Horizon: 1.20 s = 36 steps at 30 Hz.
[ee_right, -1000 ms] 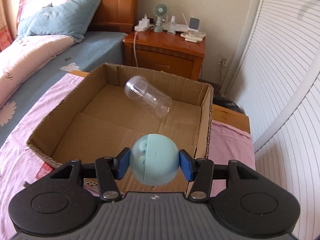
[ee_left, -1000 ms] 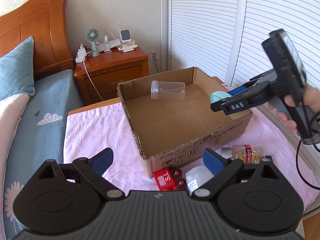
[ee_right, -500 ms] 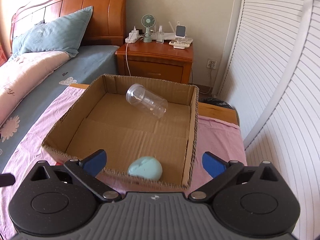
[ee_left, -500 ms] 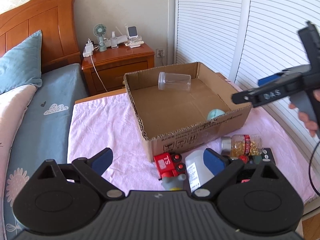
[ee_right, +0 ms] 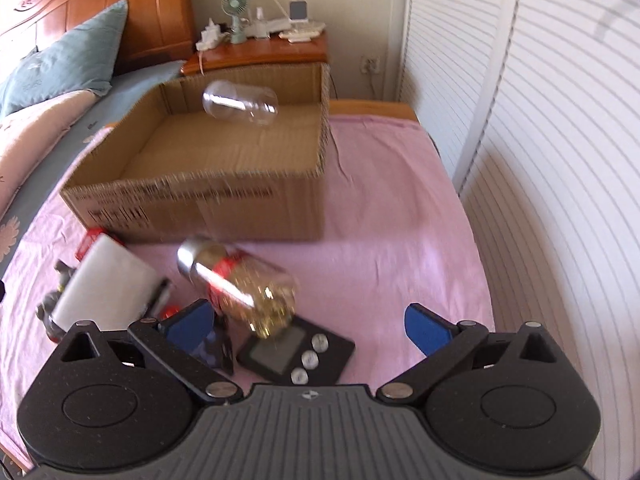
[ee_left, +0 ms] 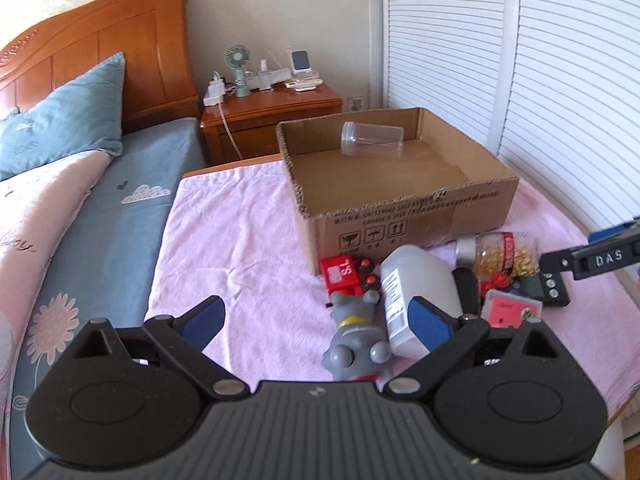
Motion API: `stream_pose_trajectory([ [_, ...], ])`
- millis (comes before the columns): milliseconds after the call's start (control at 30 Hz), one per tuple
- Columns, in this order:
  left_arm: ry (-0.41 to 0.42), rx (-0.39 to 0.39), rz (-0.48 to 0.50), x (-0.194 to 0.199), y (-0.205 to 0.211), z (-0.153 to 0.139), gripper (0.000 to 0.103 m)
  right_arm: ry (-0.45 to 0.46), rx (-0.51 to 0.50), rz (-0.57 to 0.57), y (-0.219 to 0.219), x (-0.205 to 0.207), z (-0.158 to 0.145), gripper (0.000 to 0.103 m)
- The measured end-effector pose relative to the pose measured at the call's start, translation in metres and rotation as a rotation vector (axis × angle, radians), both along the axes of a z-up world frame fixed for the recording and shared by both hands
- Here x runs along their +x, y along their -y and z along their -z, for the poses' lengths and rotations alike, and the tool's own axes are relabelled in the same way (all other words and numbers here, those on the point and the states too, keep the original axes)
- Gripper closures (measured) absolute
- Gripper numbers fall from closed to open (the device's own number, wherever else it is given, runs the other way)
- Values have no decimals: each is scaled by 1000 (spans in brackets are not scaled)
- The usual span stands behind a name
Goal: Organize rigid objects
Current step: 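Reach the left tool to the grey toy figure and grasp it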
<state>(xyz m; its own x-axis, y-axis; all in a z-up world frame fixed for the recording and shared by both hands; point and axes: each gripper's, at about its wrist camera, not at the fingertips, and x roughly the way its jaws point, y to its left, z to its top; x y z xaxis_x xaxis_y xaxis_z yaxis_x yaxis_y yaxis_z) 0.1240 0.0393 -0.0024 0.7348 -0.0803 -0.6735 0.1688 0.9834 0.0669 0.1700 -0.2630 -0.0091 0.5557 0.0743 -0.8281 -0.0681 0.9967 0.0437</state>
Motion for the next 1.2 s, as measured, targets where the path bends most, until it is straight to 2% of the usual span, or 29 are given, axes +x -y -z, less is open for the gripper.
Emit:
stream_pose_trajectory([
  [100,1,-5,-35,-6,-1,9,6,-32,52,36,5,-2,15,0],
  [333,-29,-40,-52,-10,-2,23,6,-22,50,117,6,6,35,0],
  [400,-37,-42,-50,-10,-2,26,6,-10,20,138,4,9,38,0],
  [600,-59,-44,-38,-5,-1,34,6,7,-30,123,-4,12,45,0],
  [700,-77,-48,-43,-1,-1,40,6,1,-86,100,-7,10,47,0],
  [1000,-131,-44,-51,12,-2,66,6,21,-81,89,10,-10,46,0],
  [1067,-148,-77,-39,14,-5,71,5,32,-81,92,10,-13,46,0],
  [1200,-157,-93,-42,14,-11,76,1,45,-82,100,10,-16,46,0],
])
